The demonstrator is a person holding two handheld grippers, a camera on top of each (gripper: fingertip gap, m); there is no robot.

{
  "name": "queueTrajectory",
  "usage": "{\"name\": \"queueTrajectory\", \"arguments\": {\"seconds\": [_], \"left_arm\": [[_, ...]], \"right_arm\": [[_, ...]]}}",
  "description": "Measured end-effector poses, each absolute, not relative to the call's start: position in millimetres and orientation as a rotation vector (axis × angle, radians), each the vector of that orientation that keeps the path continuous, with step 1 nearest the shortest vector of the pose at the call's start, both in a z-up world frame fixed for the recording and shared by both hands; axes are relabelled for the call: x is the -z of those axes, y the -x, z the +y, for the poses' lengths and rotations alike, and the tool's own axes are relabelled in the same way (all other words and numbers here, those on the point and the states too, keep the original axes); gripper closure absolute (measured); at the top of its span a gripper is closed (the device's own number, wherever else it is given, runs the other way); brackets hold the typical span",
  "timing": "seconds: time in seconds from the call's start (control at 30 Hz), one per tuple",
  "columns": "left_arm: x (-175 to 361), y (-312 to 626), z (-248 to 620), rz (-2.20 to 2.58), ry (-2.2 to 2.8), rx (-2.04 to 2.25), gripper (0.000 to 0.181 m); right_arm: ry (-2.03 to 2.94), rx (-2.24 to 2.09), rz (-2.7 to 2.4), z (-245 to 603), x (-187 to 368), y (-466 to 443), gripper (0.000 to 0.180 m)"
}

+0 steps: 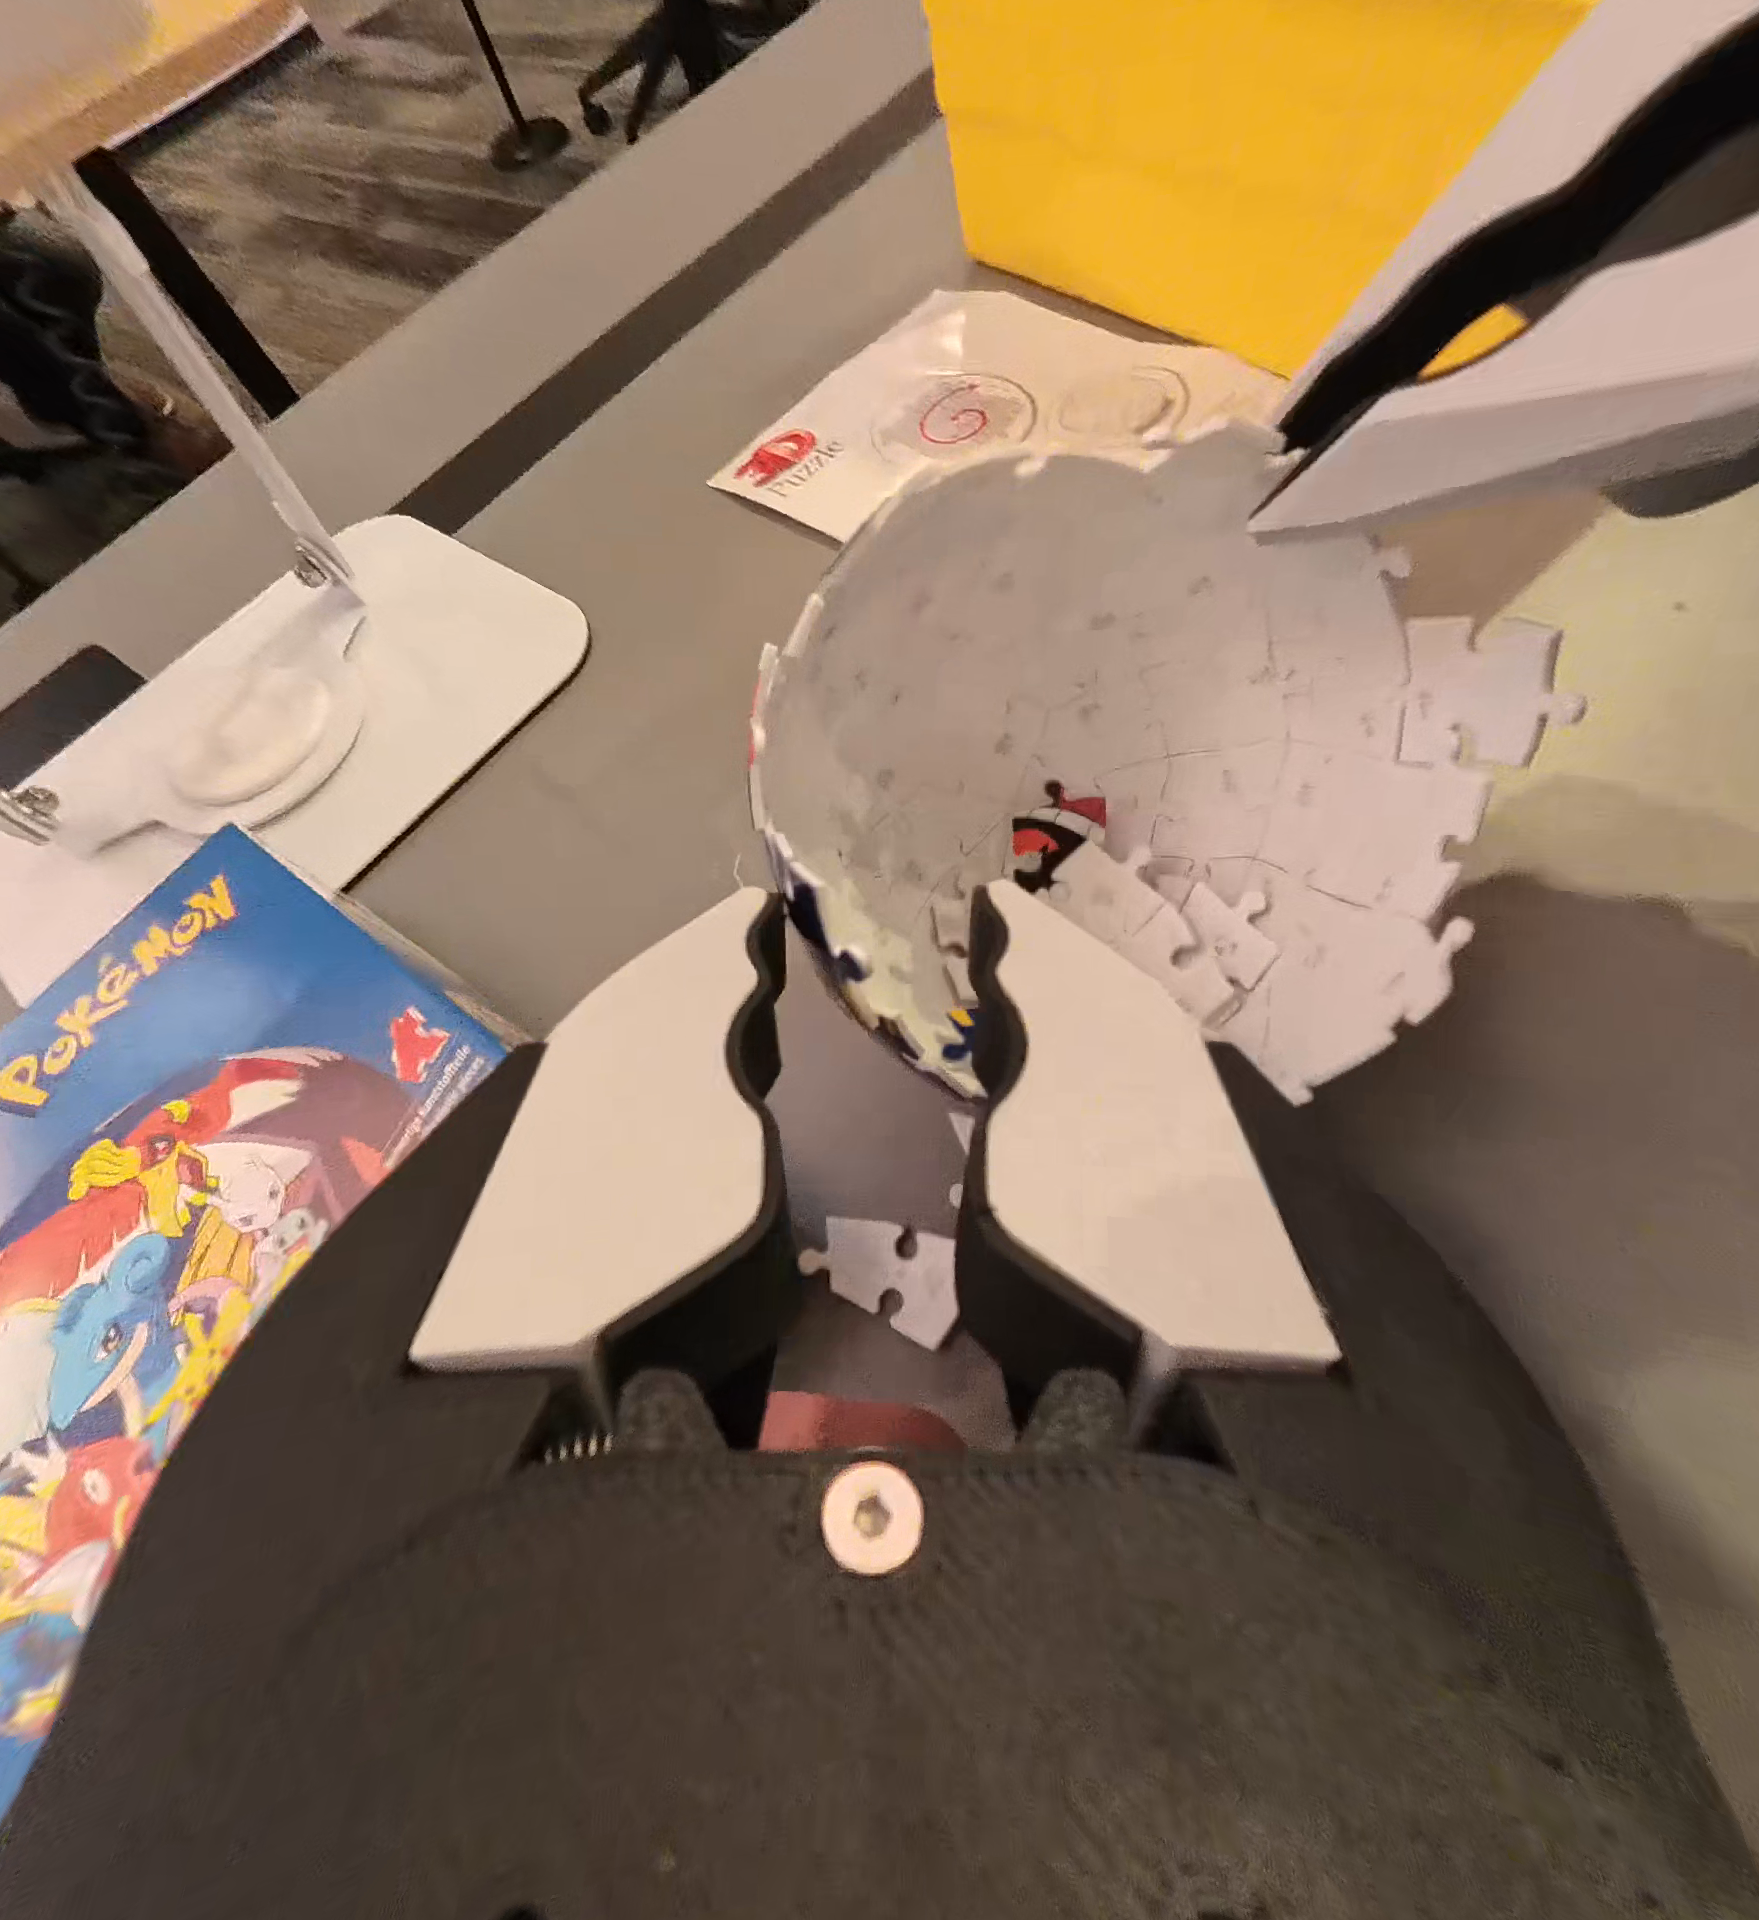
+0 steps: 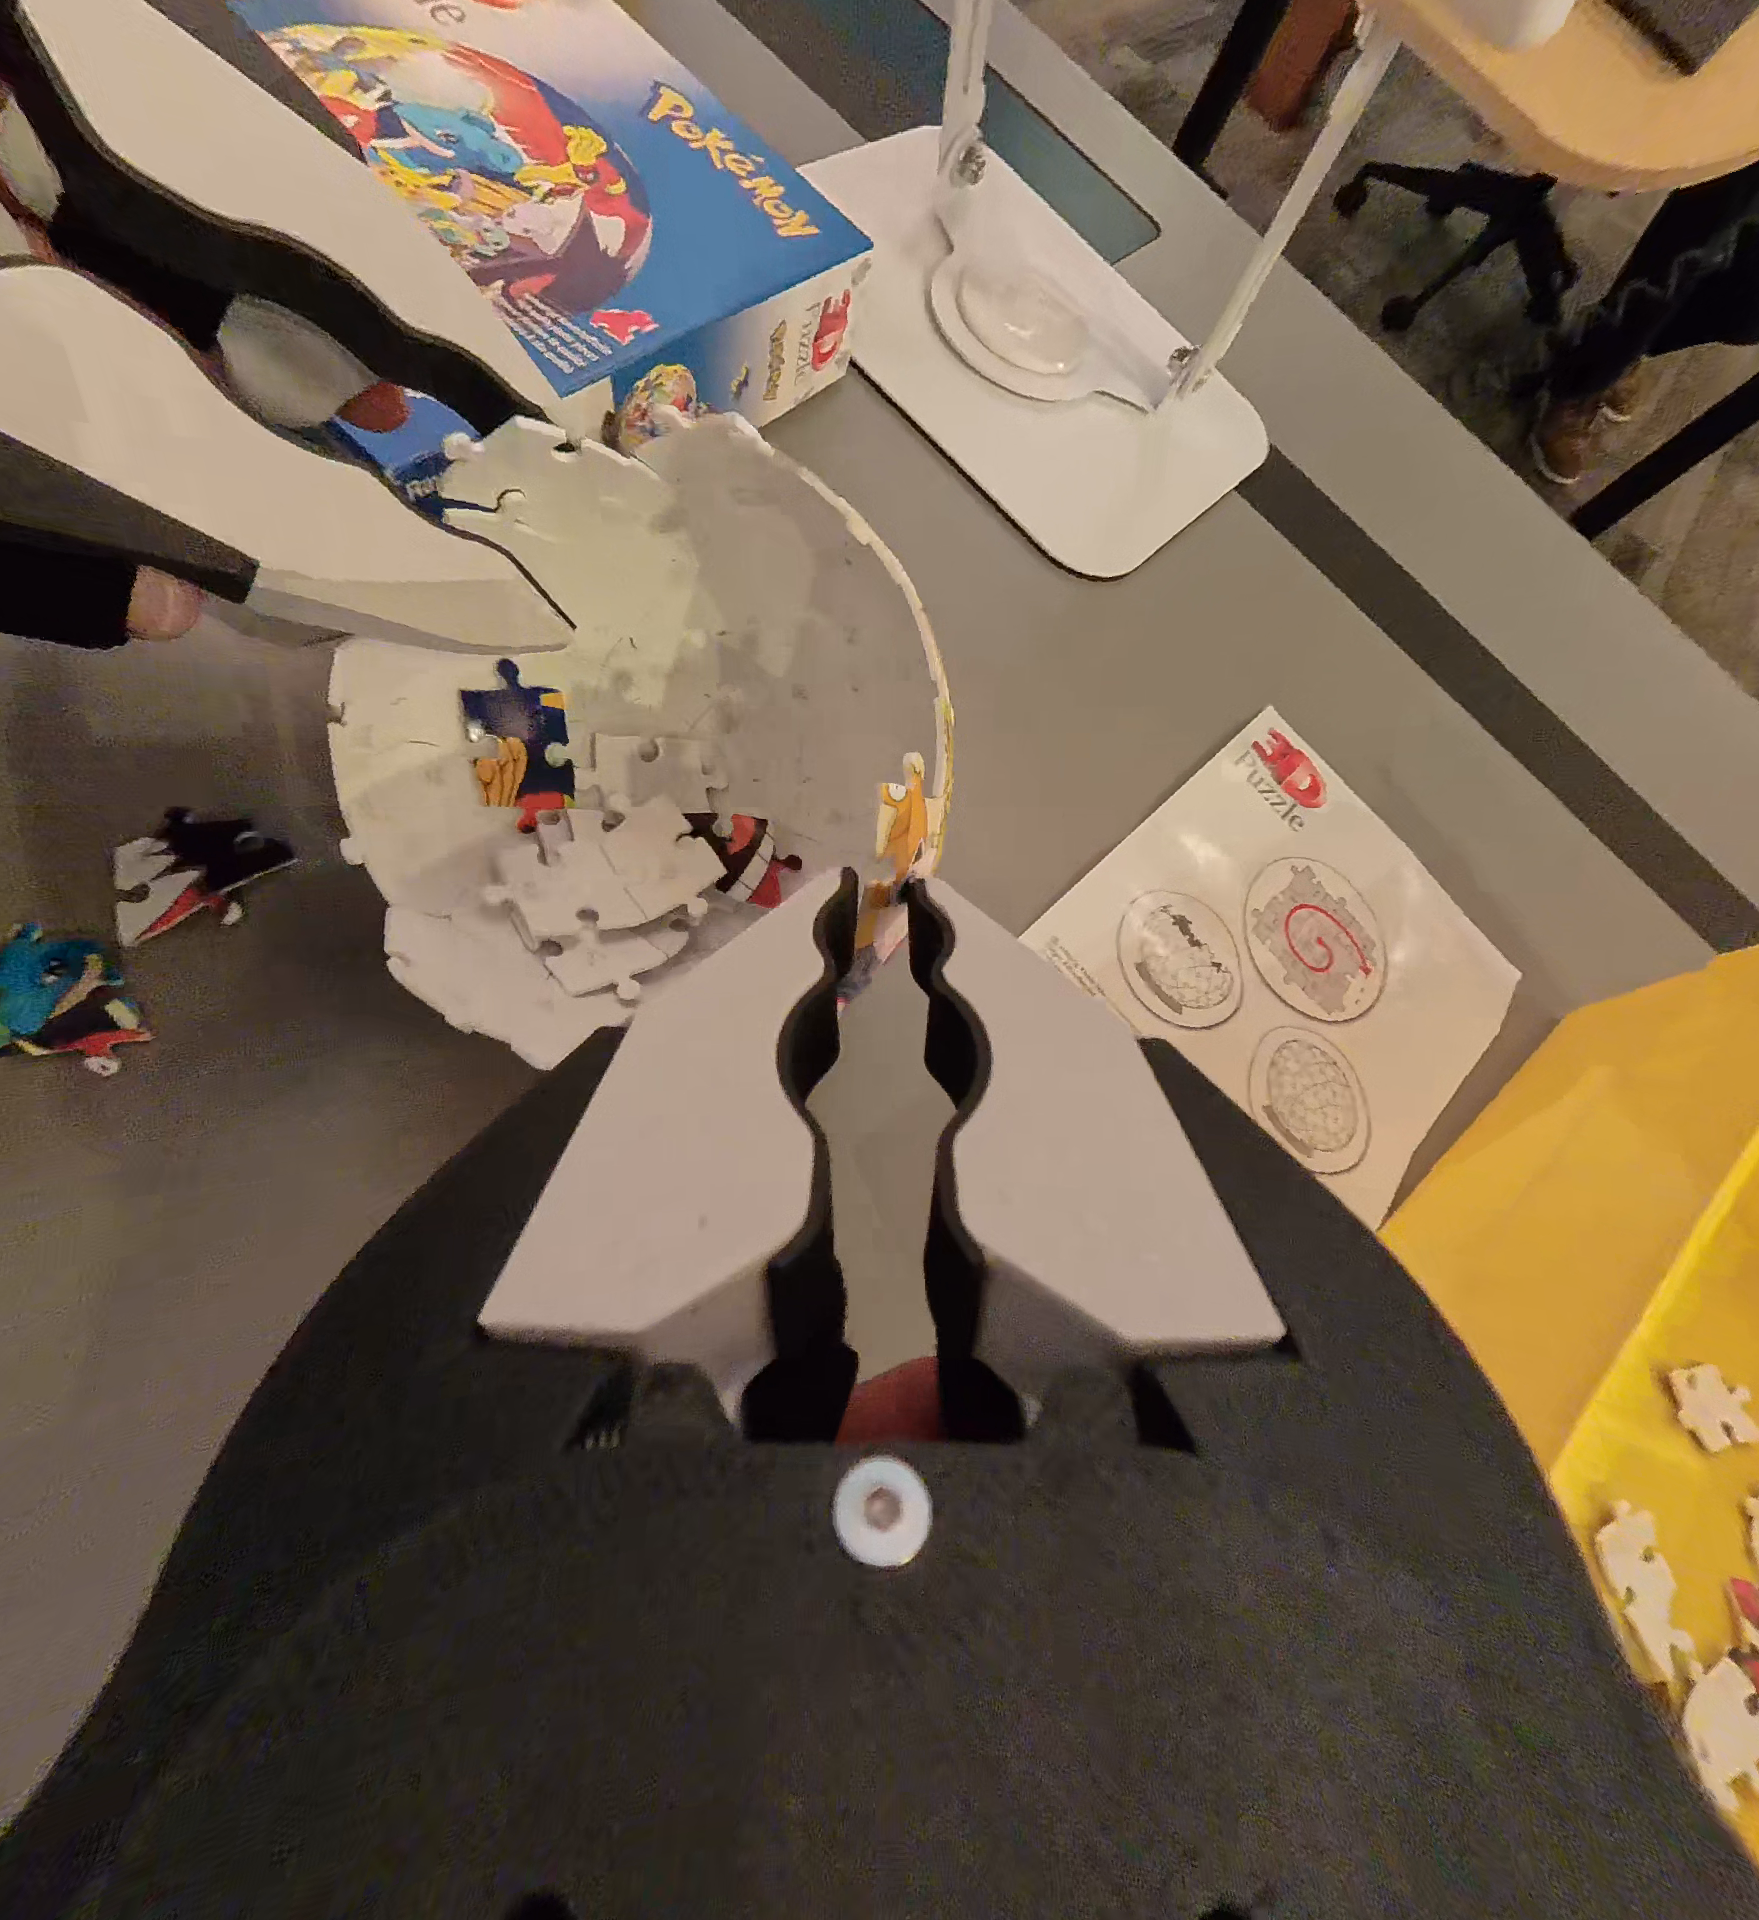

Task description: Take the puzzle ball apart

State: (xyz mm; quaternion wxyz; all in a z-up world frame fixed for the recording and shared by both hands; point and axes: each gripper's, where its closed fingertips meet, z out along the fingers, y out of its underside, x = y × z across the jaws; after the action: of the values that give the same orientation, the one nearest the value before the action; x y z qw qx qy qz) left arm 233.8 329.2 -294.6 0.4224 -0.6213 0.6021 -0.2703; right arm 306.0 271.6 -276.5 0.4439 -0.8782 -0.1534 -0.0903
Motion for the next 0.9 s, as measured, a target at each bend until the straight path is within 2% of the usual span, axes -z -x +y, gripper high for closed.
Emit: {"name": "queueTrajectory", "arguments": {"seconds": [0.07,0.1,0.13,0.2,0.47,0.63,0.8,0.9], "left_arm": [[293.8,-236.2,329.5,1.502,1.541,0.629,0.157],[294.8,-239.0,323.2,1.520,1.513,0.615,0.175],[296.1,-242.5,317.2,1.522,1.482,0.586,0.181],[294.1,-243.4,316.3,1.520,1.403,0.470,0.181],[292.5,-244.0,312.9,1.490,1.439,0.561,0.181],[263.6,-228.0,311.8,1.398,1.406,0.765,0.156],[281.8,-207.2,290.8,1.651,1.280,0.762,0.135],[289.2,-213.2,279.6,1.707,1.140,0.614,0.125]], "right_arm": [[2.153,0.275,-0.399,275.1,275.2,-304.7,0.173],[2.126,0.280,-0.402,277.4,273.1,-300.8,0.173],[2.105,0.308,-0.400,279.5,272.0,-299.7,0.173],[2.091,0.355,-0.398,281.8,273.4,-302.4,0.174],[1.998,0.554,-0.477,284.0,273.9,-306.4,0.177],[1.975,0.489,-0.432,277.6,270.4,-309.7,0.178],[1.983,0.362,-0.367,273.9,268.2,-311.3,0.178],[1.996,0.300,-0.337,278.5,271.4,-312.3,0.178]]}}
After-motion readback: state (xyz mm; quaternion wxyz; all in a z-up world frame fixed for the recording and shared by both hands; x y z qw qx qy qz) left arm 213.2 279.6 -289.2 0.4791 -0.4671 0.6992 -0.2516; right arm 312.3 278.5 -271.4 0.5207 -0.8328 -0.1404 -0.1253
